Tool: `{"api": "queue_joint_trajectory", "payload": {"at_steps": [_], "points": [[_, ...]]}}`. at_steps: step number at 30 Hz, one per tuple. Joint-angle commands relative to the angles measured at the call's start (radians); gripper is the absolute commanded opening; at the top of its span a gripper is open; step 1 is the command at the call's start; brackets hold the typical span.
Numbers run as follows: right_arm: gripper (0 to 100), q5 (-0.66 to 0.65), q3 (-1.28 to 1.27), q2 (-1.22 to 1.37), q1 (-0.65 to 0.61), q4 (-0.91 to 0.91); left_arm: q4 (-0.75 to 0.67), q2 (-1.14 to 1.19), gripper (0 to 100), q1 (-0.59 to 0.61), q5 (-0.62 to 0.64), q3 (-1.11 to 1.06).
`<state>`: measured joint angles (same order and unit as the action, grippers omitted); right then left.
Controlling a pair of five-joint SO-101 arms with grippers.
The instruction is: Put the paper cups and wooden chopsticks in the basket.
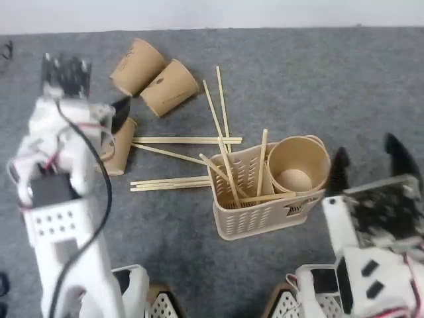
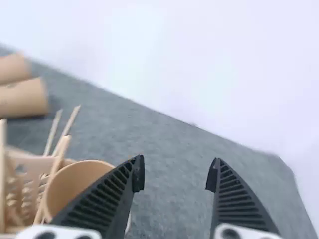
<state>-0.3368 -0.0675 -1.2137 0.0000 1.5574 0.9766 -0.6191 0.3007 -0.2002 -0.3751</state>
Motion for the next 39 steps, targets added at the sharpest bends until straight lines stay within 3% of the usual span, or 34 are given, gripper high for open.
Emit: {"api": "queue_joint_trajectory", "payload": {"at_steps": [1,11,19,21,24,27,30,35,39], "points": [[21.0,0.078,-0.015,-0.018,0.087,-0.03,0.104,0.25,33,-0.029,-0.006,0.361],[20.9,0.169,-0.494,-0.251,0.298,-0.234,0.342,1.031,33,-0.106,-0.041,1.346],[20.8,0.166,-0.896,-0.579,0.314,-0.34,0.319,1.553,32,-0.081,-0.083,1.893],[20.8,0.166,-0.934,-0.608,0.314,-0.341,0.273,1.654,23,-0.068,-0.086,1.969],[20.8,0.166,-0.939,-0.59,0.314,-0.341,0.166,1.774,0,-0.048,-0.077,2.054],[20.8,0.166,-0.941,-0.582,0.314,-0.335,0.064,1.854,7,-0.04,-0.077,2.051],[20.8,0.166,-0.941,-0.582,0.314,-0.332,-0.095,1.932,1,-0.043,-0.077,2.031],[20.8,0.166,-0.941,-0.582,0.314,-0.315,-0.399,2.042,1,-0.064,-0.083,1.988],[20.8,0.164,-0.941,-0.582,0.314,-0.312,-0.476,2.062,1,-0.074,-0.083,1.943]]}}
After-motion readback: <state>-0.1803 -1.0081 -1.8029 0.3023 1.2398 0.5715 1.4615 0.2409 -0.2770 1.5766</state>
